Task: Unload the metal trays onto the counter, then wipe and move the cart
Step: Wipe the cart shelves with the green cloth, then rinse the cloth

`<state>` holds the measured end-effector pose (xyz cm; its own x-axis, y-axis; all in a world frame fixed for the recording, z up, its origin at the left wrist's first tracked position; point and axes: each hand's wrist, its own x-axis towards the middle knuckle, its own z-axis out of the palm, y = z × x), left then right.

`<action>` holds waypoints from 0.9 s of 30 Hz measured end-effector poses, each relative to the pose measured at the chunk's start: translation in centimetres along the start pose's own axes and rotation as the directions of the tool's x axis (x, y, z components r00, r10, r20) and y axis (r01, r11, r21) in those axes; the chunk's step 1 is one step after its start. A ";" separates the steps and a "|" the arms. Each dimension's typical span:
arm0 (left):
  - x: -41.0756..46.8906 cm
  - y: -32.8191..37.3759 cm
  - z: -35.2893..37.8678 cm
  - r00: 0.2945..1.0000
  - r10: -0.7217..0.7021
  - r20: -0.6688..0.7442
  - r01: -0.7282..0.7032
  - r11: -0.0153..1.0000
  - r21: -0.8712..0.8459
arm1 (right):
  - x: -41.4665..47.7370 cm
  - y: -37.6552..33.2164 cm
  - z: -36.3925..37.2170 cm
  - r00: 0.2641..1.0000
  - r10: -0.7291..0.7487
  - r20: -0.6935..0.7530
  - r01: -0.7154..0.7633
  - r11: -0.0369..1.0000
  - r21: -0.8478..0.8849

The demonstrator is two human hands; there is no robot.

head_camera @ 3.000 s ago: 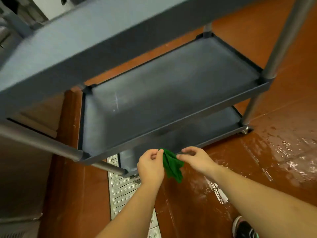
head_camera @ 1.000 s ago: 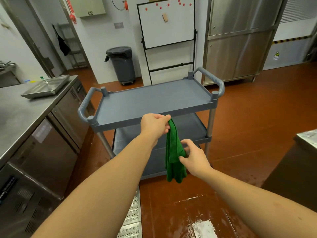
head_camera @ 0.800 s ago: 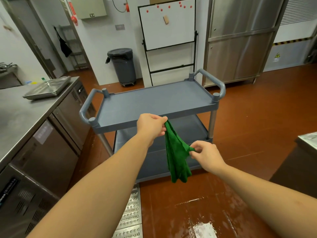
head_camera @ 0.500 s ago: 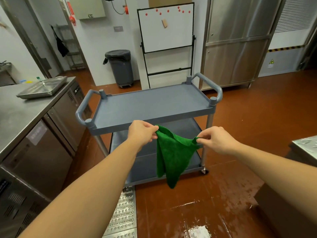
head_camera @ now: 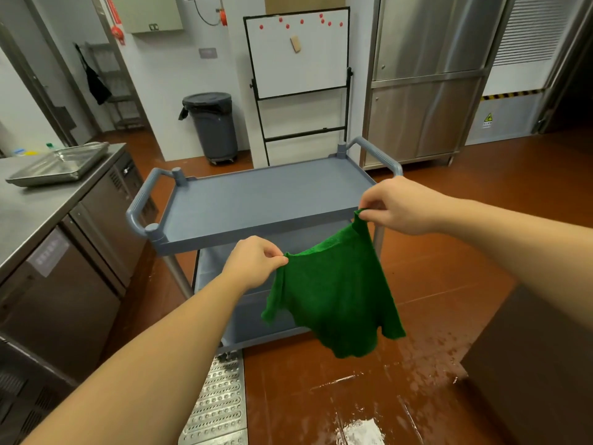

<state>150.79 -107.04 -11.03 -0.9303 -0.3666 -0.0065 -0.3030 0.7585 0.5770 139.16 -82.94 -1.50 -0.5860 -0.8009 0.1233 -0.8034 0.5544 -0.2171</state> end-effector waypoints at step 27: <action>-1.7 18.1 4.4 0.947 0.318 -0.050 -0.297 0.801 -0.520 | -14.5 5.3 9.6 0.862 0.490 -0.127 -0.349 0.757 0.553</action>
<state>145.94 -90.30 -4.14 -0.9667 -0.1328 0.2187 0.1410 0.4364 0.8886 144.42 -70.61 -13.77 -0.9126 -0.3901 0.1226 -0.3451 0.5736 -0.7429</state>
